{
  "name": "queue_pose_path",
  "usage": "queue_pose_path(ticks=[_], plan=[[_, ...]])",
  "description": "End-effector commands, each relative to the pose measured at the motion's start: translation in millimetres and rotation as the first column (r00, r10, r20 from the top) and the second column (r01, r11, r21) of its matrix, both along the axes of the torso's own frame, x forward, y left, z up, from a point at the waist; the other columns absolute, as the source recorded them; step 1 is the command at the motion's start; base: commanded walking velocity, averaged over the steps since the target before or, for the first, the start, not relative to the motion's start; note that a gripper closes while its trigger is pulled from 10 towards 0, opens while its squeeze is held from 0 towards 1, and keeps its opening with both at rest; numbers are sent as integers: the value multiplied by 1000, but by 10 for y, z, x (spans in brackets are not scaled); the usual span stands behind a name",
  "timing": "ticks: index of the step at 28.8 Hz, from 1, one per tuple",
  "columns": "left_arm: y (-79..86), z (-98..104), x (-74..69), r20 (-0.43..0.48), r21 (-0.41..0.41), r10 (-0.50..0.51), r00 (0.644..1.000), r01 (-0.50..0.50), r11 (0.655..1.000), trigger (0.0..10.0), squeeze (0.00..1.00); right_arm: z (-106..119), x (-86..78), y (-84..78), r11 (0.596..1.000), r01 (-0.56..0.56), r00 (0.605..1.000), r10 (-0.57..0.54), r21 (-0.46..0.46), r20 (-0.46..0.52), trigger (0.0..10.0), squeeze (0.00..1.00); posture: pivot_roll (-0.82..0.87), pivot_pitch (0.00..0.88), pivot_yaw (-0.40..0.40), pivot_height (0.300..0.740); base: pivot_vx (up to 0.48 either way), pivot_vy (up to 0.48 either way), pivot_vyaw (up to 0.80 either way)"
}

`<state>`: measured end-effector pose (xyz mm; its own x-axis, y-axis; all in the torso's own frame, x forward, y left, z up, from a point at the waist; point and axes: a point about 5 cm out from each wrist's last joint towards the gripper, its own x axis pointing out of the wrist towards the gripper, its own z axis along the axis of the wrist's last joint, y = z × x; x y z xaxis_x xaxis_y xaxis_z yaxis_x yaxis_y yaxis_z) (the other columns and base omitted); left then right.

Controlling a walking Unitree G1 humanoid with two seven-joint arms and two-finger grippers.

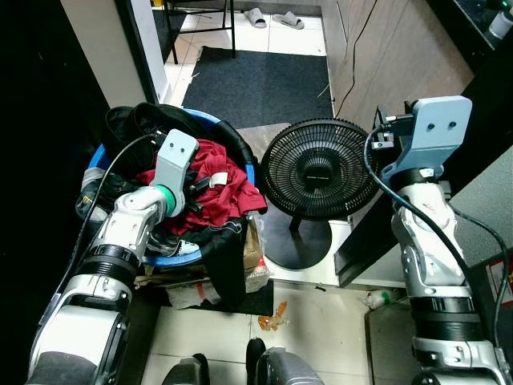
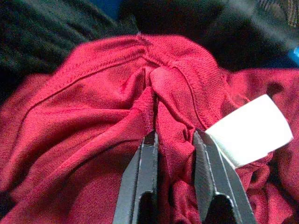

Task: Clothes washing

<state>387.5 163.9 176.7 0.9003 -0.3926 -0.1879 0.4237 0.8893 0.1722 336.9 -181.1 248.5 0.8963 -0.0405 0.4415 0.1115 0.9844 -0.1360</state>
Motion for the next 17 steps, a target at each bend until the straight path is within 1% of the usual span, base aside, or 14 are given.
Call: queue_pose_path(ticks=[1,3,5,6,7,8,9,12,13,15,16,17], plan=[[60,-10,-33,1,-14,12,1000,-12,1000,0,0,-7,-10,-41,1000,13,1000,-13,13,-5,10000,0,-42,142,41,740,0,0,0],[60,-10,-33,1,-14,12,1000,-12,1000,0,0,-7,-10,-41,1000,13,1000,-13,13,-5,10000,0,-42,142,41,740,0,0,0],[85,102,-85,46,-24,2,999,0,1000,0,0,-57,-51,-29,1000,5,1000,-5,22,-17,10000,0,-34,143,36,740,0,0,0],[85,102,-85,46,-24,2,999,0,1000,0,0,-57,-51,-29,1000,5,1000,-5,22,-17,10000,0,-34,143,36,740,0,0,0],[93,154,-127,68,-30,-3,998,5,1000,0,0,-146,-104,-37,1000,0,999,1,24,-45,10000,0,-34,144,36,740,0,0,0],[93,154,-127,68,-30,-3,998,5,1000,0,0,-146,-104,-37,1000,0,999,1,24,-45,10000,0,-34,144,36,740,0,0,0],[94,212,-173,94,-38,-10,996,13,999,0,0,-270,-166,-90,999,-5,995,10,47,-97,10000,0,-35,146,34,740,0,0,0],[94,212,-173,94,-38,-10,996,13,999,0,0,-270,-166,-90,999,-5,995,10,47,-97,10000,0,-35,146,34,740,0,0,0],[88,318,-224,132,-56,-26,991,33,998,0,0,-396,-266,-144,994,-102,982,106,37,-155,10000,0,-42,145,38,740,0,0,0],[88,318,-224,132,-56,-26,991,33,998,0,0,-396,-266,-144,994,-102,982,106,37,-155,10000,0,-42,145,38,740,0,0,0],[67,425,-268,169,-67,-51,984,63,996,0,0,-438,-344,-155,968,-246,948,252,56,-193,10000,0,-45,141,42,740,0,0,0],[67,425,-268,169,-67,-51,984,63,996,0,0,-438,-344,-155,968,-246,948,252,56,-193,10000,0,-45,141,42,740,0,0,0]])
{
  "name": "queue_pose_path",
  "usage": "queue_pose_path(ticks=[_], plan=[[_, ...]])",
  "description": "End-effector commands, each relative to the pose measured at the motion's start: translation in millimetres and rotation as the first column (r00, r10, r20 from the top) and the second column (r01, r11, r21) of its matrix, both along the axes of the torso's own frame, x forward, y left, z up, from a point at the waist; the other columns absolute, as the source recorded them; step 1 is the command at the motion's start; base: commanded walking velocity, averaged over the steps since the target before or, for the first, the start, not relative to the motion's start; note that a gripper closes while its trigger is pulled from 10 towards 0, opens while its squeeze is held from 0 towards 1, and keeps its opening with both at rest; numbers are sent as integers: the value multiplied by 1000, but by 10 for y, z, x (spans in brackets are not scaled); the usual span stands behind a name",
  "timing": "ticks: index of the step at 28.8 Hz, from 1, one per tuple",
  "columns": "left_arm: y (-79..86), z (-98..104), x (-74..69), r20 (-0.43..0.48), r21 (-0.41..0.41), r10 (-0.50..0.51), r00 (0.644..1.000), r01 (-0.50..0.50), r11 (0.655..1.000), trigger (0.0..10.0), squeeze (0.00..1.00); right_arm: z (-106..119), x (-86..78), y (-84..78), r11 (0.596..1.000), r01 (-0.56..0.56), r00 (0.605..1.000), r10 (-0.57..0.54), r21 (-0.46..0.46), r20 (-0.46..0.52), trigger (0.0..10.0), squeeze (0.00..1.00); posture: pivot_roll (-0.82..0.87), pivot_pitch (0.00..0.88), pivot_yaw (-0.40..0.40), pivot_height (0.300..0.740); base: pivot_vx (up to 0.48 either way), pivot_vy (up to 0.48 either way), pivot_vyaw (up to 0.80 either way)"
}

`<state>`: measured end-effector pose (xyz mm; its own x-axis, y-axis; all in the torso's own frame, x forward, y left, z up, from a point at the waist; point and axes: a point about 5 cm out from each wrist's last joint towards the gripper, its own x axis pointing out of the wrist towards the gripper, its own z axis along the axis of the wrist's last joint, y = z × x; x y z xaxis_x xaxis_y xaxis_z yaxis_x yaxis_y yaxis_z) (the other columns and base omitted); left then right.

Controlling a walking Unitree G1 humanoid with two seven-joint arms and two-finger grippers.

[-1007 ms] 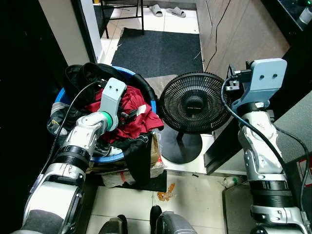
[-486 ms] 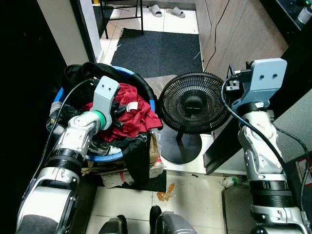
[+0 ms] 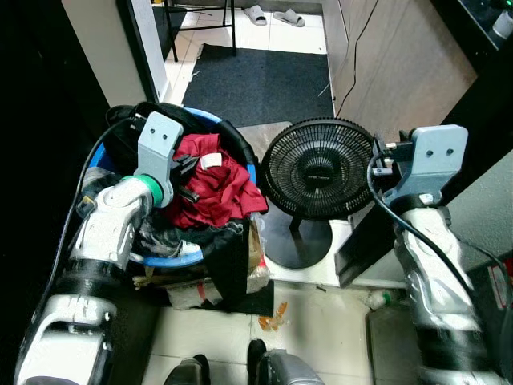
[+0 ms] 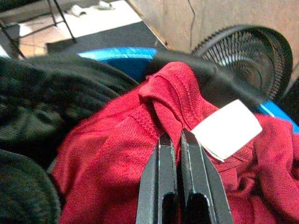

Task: Clothes washing

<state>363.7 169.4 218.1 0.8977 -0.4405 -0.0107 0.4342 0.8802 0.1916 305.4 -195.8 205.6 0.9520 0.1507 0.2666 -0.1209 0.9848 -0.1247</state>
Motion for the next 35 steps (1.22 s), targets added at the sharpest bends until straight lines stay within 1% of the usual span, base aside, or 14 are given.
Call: queue_pose_path(ticks=[1,2,4,7,15,18,20,22,24,28,29,31,32,35], plan=[[-23,110,-70,32,-19,-46,998,46,999,0,0,26,-76,19,983,-181,983,182,39,-24,10000,0,-40,137,41,740,0,0,0],[-23,110,-70,32,-19,-46,998,46,999,0,0,26,-76,19,983,-181,983,182,39,-24,10000,0,-40,137,41,740,0,0,0],[-112,348,-176,101,-42,-128,987,133,990,0,0,114,-168,179,887,-460,886,462,48,-37,10000,0,-26,127,35,740,0,0,0],[-172,544,-276,157,-59,-186,970,197,979,0,0,38,-230,271,825,-566,820,564,9,-98,10000,0,-20,124,33,740,0,0,0],[-218,778,-366,223,-92,-217,950,242,966,0,0,42,-259,322,805,-593,801,592,21,-88,10000,0,-18,118,33,740,0,0,0],[-276,1119,-478,325,-115,-251,912,301,946,0,0,267,-250,350,791,-606,795,606,85,27,10000,0,-15,109,35,740,0,0,0],[-276,1119,-478,325,-115,-251,912,301,946,0,0,267,-250,350,791,-606,795,606,85,27,10000,0,-15,109,35,740,0,0,0],[-298,1299,-528,383,-119,-258,887,324,938,0,0,371,-250,361,780,-618,786,614,99,74,10000,0,-12,104,33,740,0,0,0],[-319,1698,-613,527,-120,-247,813,359,926,0,0,491,-244,383,764,-638,769,628,97,119,10000,0,-9,99,29,740,0,0,0],[-322,1802,-642,567,-118,-244,787,370,922,0,0,513,-244,391,757,-646,763,634,96,125,10000,0,-11,98,29,740,0,0,0],[-334,1979,-726,639,-115,-253,726,415,903,0,0,600,-265,403,730,-668,743,644,143,183,10000,0,-14,98,29,740,0,0,0],[-334,1979,-726,639,-115,-253,726,415,903,0,0,600,-265,403,730,-668,743,644,143,183,10000,0,-14,98,29,740,0,0,0],[-338,2096,-806,688,-105,-264,675,453,885,0,0,677,-290,407,701,-690,722,651,180,234,10000,0,-15,97,30,740,0,0,0],[-342,2157,-857,711,-90,-282,645,481,872,0,0,743,-313,411,677,-707,705,652,206,278,10000,0,-15,97,31,740,0,0,0]])
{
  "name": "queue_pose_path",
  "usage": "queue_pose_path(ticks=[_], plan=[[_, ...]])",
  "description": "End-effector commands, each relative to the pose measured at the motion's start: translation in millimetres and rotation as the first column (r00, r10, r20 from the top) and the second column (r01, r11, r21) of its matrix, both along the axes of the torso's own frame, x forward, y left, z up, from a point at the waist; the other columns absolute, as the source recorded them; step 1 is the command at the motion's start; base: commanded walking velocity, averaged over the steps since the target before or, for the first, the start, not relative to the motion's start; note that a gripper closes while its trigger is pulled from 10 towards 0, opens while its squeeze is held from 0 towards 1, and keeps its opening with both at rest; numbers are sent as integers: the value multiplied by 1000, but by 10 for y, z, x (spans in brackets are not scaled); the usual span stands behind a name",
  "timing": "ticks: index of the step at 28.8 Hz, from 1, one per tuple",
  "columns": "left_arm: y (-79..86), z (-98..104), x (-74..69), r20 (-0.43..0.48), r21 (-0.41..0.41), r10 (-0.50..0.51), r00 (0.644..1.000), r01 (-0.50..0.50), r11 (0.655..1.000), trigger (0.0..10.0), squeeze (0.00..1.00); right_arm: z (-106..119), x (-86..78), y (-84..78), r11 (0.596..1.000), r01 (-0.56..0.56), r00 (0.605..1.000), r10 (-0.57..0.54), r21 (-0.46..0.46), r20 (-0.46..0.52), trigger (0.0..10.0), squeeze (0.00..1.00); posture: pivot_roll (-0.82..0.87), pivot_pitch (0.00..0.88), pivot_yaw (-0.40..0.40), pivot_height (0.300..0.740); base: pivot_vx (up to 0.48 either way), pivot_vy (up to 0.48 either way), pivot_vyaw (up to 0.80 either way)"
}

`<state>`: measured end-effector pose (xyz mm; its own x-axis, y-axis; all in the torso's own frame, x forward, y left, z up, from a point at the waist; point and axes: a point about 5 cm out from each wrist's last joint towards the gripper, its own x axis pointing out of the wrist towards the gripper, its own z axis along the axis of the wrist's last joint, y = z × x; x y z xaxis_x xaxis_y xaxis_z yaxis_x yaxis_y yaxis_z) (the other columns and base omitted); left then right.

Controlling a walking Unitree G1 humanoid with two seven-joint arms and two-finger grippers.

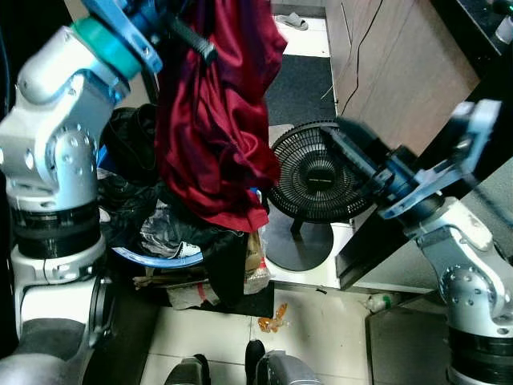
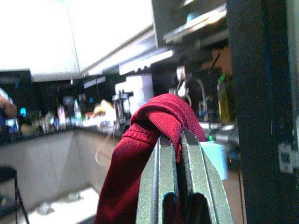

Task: Clothes washing

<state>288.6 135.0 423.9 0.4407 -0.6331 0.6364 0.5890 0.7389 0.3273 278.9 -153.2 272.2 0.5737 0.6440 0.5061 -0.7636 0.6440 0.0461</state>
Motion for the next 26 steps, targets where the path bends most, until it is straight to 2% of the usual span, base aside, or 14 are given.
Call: queue_pose_path(ticks=[1,2,3,5,6,9,10,11,12,14,19,20,24,26], plan=[[2,100,-106,71,-7,-33,997,33,999,0,0,77,-48,-15,999,-16,1000,15,40,26,10000,0,-15,97,31,740,0,0,0],[2,100,-106,71,-7,-33,997,33,999,0,0,77,-48,-15,999,-16,1000,15,40,26,10000,0,-15,97,31,740,0,0,0],[3,-5,-66,22,37,16,1000,-17,999,10000,0,103,-60,3,999,-15,999,14,49,36,10000,0,-10,99,35,740,0,0,0],[3,-5,-66,22,37,16,1000,-17,999,10000,0,103,-60,3,999,-15,999,14,49,36,10000,0,-10,99,35,740,0,0,0],[39,-194,13,-72,67,103,992,-98,993,10000,0,112,-46,7,999,22,999,-24,41,42,10000,0,-6,104,33,740,0,0,0],[39,-194,13,-72,67,103,992,-98,993,10000,0,112,-46,7,999,22,999,-24,41,42,10000,0,-6,104,33,740,0,0,0],[128,-339,55,-162,50,185,969,-179,983,10000,0,154,14,-9,991,124,991,-126,40,46,10000,0,2,104,30,740,0,0,0],[128,-339,55,-162,50,185,969,-179,983,10000,0,154,14,-9,991,124,991,-126,40,46,10000,0,2,104,30,740,0,0,0],[272,-346,57,-188,24,261,947,-262,965,10000,0,260,53,-27,978,198,977,-202,71,68,10000,0,23,100,22,740,0,0,0],[393,-255,37,-177,-14,300,937,-307,952,10000,0,391,80,-47,963,246,962,-257,114,91,10000,0,25,97,22,740,0,0,0],[470,-144,7,-148,-46,314,938,-324,945,10000,0,523,97,-69,947,277,948,-296,162,113,10000,0,26,93,22,740,0,0,0],[500,-85,5,-134,-57,324,936,-334,941,10000,0,666,107,-97,931,299,933,-331,208,141,10000,0,20,86,25,740,0,0,0],[486,-98,26,-139,-54,325,935,-335,941,10000,0,739,117,-123,917,330,917,-367,223,153,10000,0,16,85,25,740,0,0,0],[436,-308,126,-205,-40,360,910,-375,926,10000,0,620,168,-144,885,426,884,-451,188,121,10000,0,9,85,28,740,0,0,0]])
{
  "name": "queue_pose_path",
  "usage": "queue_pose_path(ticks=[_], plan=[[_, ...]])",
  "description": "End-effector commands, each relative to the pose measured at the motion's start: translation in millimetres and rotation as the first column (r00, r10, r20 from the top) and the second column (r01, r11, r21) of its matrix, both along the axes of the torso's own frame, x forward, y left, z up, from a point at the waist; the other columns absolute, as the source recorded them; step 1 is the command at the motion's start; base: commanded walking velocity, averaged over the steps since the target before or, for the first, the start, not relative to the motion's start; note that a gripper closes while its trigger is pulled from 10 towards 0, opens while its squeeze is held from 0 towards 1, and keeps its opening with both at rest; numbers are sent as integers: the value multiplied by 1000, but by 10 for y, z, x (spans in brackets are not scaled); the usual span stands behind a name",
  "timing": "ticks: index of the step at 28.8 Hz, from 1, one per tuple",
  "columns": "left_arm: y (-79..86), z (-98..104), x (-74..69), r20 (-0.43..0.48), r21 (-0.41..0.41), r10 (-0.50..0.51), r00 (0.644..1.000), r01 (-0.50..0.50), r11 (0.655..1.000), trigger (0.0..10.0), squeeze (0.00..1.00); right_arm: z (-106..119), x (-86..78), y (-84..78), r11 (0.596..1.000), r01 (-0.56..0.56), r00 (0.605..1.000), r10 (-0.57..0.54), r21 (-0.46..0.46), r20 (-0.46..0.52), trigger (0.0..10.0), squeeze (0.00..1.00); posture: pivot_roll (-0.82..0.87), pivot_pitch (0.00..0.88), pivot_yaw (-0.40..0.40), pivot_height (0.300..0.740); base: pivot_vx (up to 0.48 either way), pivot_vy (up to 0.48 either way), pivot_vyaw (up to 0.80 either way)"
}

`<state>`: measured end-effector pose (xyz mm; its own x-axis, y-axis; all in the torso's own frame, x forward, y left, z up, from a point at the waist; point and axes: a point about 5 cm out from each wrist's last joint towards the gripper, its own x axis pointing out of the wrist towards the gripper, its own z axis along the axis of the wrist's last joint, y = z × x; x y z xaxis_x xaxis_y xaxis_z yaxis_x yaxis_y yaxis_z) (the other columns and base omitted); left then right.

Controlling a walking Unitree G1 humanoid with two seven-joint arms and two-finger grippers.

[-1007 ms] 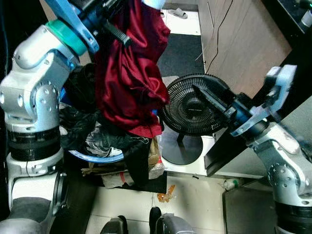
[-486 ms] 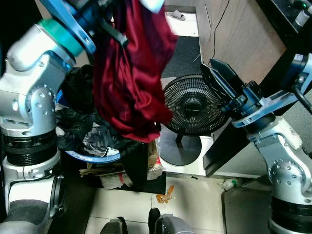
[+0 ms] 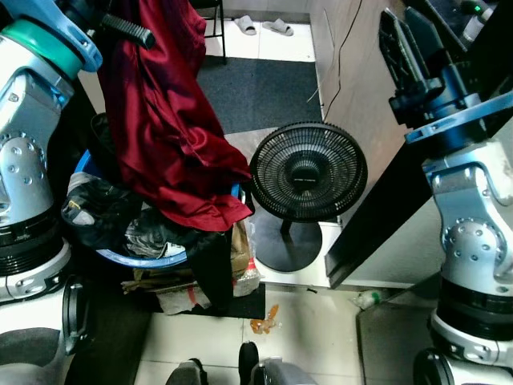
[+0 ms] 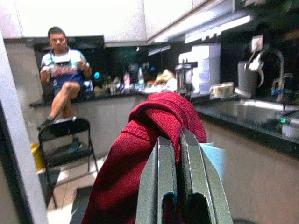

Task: Clothes washing

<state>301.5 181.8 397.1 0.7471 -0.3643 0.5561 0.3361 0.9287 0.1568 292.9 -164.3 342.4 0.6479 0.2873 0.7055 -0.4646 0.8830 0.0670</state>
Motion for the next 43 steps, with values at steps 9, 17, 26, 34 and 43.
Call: queue_pose_path(ticks=[9,17,26,34,43], plan=[[-11,-170,75,-46,-6,132,990,-132,991,10000,0,-272,116,26,989,144,984,-145,-22,-100,10000,0,17,79,27,740,0,0,0],[-11,-199,94,-49,-8,147,988,-148,989,10000,0,-290,159,43,987,160,980,-161,-12,-116,10000,0,16,78,24,740,0,0,0],[8,-238,117,-55,-11,168,984,-169,986,10000,0,-302,176,36,983,184,975,-183,-9,-123,10000,0,13,73,24,740,0,0,-365],[10,-255,129,-60,-8,171,984,-171,985,10000,0,-301,193,35,982,190,974,-189,-4,-124,10000,0,15,69,23,740,0,0,-800],[14,-265,137,-61,-1,171,983,-171,985,10000,0,-297,209,18,980,200,972,-197,13,-130,10000,0,17,64,24,740,0,0,-800]])
